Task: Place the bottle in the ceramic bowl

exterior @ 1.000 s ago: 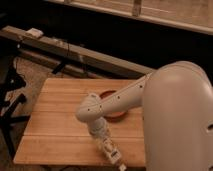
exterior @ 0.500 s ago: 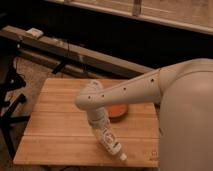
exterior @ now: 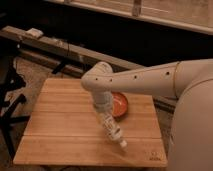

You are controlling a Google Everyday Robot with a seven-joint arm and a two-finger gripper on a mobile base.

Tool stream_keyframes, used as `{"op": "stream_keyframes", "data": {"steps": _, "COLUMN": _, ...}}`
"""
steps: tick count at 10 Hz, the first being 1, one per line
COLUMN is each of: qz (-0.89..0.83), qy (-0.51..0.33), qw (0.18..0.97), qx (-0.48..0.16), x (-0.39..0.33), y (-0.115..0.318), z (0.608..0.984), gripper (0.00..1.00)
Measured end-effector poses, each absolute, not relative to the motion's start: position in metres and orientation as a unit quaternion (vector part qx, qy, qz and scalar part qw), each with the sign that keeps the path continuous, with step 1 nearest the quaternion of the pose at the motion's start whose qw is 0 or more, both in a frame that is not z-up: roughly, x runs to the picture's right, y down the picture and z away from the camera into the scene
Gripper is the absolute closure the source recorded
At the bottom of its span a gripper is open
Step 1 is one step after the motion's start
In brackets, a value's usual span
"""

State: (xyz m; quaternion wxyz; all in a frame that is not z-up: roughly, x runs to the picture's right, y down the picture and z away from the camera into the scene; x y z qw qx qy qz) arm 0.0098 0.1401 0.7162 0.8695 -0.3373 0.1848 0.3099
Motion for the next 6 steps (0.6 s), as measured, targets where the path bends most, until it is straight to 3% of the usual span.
{"op": "stream_keyframes", "data": {"steps": 6, "qz": 0.369, "qy": 0.163, "qw": 0.858, "qx": -0.317, "x": 0.043, "y": 0.083, "z": 0.786, "gripper": 1.0}}
